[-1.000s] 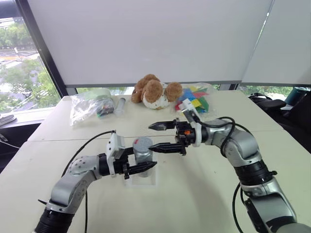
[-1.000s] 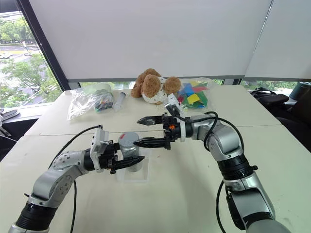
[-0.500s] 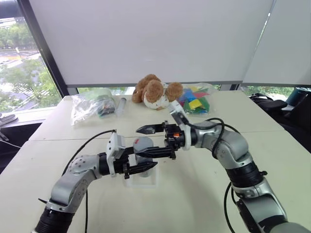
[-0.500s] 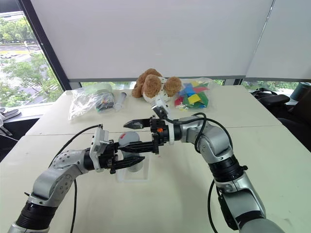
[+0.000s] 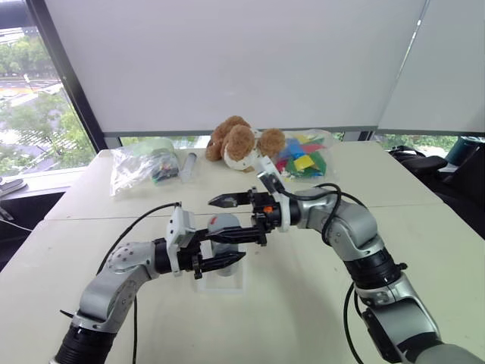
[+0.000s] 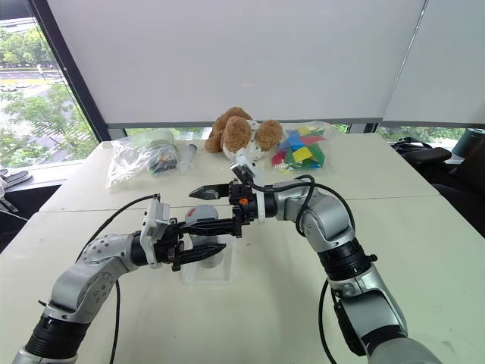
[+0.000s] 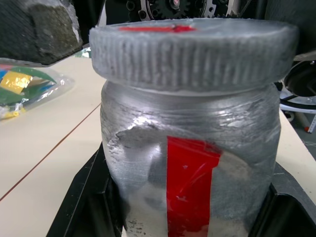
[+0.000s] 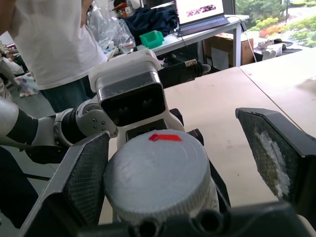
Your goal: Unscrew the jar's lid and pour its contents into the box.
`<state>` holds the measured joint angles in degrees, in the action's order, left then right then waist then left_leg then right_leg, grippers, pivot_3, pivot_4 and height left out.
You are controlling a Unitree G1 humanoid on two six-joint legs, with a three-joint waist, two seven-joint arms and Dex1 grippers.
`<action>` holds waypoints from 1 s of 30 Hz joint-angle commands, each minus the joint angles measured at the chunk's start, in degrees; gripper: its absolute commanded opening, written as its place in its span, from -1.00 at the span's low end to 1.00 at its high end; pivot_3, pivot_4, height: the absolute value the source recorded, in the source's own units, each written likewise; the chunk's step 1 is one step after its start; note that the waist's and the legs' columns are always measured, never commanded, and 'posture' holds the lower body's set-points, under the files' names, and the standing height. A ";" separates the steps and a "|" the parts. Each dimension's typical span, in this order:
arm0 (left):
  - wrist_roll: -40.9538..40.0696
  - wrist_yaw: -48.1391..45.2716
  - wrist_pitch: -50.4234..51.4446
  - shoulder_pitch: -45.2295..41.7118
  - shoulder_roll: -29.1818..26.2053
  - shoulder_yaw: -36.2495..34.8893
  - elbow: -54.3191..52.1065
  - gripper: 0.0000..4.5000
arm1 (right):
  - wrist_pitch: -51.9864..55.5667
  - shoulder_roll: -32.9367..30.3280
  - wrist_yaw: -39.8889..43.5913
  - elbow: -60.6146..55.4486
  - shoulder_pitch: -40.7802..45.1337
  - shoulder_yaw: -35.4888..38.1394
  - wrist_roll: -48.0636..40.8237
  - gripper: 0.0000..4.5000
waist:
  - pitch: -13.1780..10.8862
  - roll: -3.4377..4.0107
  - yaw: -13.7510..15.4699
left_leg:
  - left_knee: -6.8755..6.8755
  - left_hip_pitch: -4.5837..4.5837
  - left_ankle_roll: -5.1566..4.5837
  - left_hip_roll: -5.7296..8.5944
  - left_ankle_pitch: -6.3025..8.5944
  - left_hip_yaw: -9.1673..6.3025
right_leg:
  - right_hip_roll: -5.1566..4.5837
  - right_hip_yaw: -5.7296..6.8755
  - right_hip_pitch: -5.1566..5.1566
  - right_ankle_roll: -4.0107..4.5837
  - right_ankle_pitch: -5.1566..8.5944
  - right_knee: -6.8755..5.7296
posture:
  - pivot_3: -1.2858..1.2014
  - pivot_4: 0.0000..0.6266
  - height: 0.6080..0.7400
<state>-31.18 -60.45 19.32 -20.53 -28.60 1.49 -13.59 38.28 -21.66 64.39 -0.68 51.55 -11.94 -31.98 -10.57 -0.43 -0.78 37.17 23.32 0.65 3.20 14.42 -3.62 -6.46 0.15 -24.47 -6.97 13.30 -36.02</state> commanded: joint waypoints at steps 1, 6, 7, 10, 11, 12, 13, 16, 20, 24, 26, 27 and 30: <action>-0.66 -0.07 -1.09 -0.38 0.02 -0.23 -2.10 -0.02 | -1.03 -1.21 0.04 0.49 -0.39 1.54 0.75 0.97 | 0.00 0.00 0.00 | 0.00 0.00 0.00 0.00 0.00 0.00 | 0.00 0.00 0.00 0.00 0.00 0.00 | 0.03 -0.52 1.00; -0.72 0.03 -1.16 -0.29 -0.09 -0.21 -2.13 -0.02 | -0.94 -2.75 1.83 -0.22 -1.11 2.23 -0.05 0.97 | 0.00 0.00 0.03 | 0.00 0.00 0.00 0.00 0.00 0.00 | 0.00 0.00 0.00 0.00 0.00 0.00 | 0.03 -0.52 1.00; -0.73 0.03 -1.17 -0.28 -0.10 -0.21 -2.13 -0.02 | -0.92 -2.95 2.27 -0.52 -1.24 2.40 -0.47 0.97 | 0.00 0.00 0.02 | 0.00 0.00 0.00 0.00 0.00 0.00 | 0.00 0.00 0.00 0.00 0.00 0.00 | 0.03 -0.52 1.00; -0.79 0.00 -1.14 -0.28 -0.07 -0.21 -2.13 -0.02 | -0.53 -2.94 2.98 -1.21 -1.49 3.00 -1.58 0.97 | 0.00 0.00 0.02 | 0.00 0.00 0.00 0.00 0.00 0.00 | 0.00 0.00 0.00 0.00 0.00 0.00 | 0.03 -0.52 1.00; -0.80 -0.02 -1.14 -0.29 -0.07 -0.21 -2.13 -0.02 | -0.51 -2.86 3.09 -1.33 -1.50 3.15 -1.71 0.97 | 0.00 0.00 0.02 | 0.00 0.00 0.00 0.00 0.00 0.00 | 0.00 0.00 0.00 0.00 0.00 0.00 | 0.03 -0.52 1.00; -0.82 -0.02 -1.12 -0.29 -0.06 -0.22 -2.13 -0.02 | -0.54 -2.76 3.17 -1.42 -1.48 3.26 -1.78 0.97 | 0.00 0.00 -0.01 | 0.00 0.00 0.00 0.00 0.00 0.00 | 0.00 0.00 0.00 0.00 0.00 0.00 | 0.03 -0.52 1.00; -0.83 -0.02 -1.11 -0.28 -0.06 -0.22 -2.14 -0.02 | -0.49 -2.65 3.22 -1.54 -1.42 3.34 -1.89 0.97 | 0.00 0.00 -0.04 | 0.00 0.00 0.00 0.00 0.00 0.00 | 0.00 0.00 0.00 0.00 0.00 0.00 | 0.03 -0.52 1.00; -0.89 -0.10 -1.04 -0.33 -0.14 -0.31 -2.01 -0.02 | -0.32 -2.07 3.18 -1.82 -0.97 3.16 -2.11 0.97 | 0.00 0.00 -0.03 | 0.00 0.00 0.00 -0.01 0.00 0.00 | 0.01 0.00 0.00 0.00 0.00 -0.01 | 0.03 -0.52 1.00; -0.91 -0.04 -0.90 -0.27 -0.14 -0.31 -2.12 -0.02 | -0.88 -1.14 3.17 -1.95 -0.65 2.35 -1.61 0.97 | 0.00 0.00 0.00 | 0.00 0.00 0.00 -0.01 0.00 0.00 | 0.01 0.00 0.00 0.00 0.00 -0.01 | 0.03 -0.52 1.00; -0.99 -0.01 -0.83 -0.18 -0.23 -0.43 -2.28 -0.02 | -1.57 -0.55 3.27 -1.53 -0.35 1.54 -0.71 0.97 | 0.00 0.00 0.00 | 0.00 0.00 0.00 -0.01 0.00 0.00 | 0.01 0.00 0.00 0.00 0.00 -0.01 | 0.03 -0.52 1.00; -0.97 0.02 -0.80 -0.17 -0.25 -0.44 -2.31 -0.02 | -1.73 -0.28 3.39 -1.41 -0.21 1.43 -0.57 0.97 | 0.00 0.00 -0.01 | 0.00 0.00 0.00 -0.01 0.00 0.00 | 0.01 0.00 0.00 0.00 0.00 -0.01 | 0.03 -0.52 1.00; -0.99 0.05 -0.76 -0.08 -0.28 -0.45 -2.44 -0.02 | -1.61 -0.16 3.42 -1.57 -0.16 1.41 -0.66 0.97 | 0.00 0.00 -0.01 | 0.00 0.00 0.00 -0.01 0.00 0.00 | 0.01 0.00 0.00 0.00 0.00 -0.01 | 0.03 -0.52 1.00; -1.01 0.10 -0.70 0.05 -0.32 -0.46 -2.60 -0.02 | -1.28 0.03 3.54 -1.89 -0.01 1.36 -0.91 0.97 | 0.00 0.00 -0.01 | 0.00 0.00 0.00 -0.01 0.00 0.00 | 0.01 0.00 0.00 0.00 0.00 -0.01 | 0.03 -0.52 1.00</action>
<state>-31.25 -60.18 19.30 -20.41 -28.61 1.48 -13.86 37.52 -22.00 67.62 -0.42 49.75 -10.94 -32.24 -10.57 -0.43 -0.78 37.18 23.32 0.65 3.19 14.42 -3.62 -6.45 0.14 -24.47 -6.97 13.30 -36.03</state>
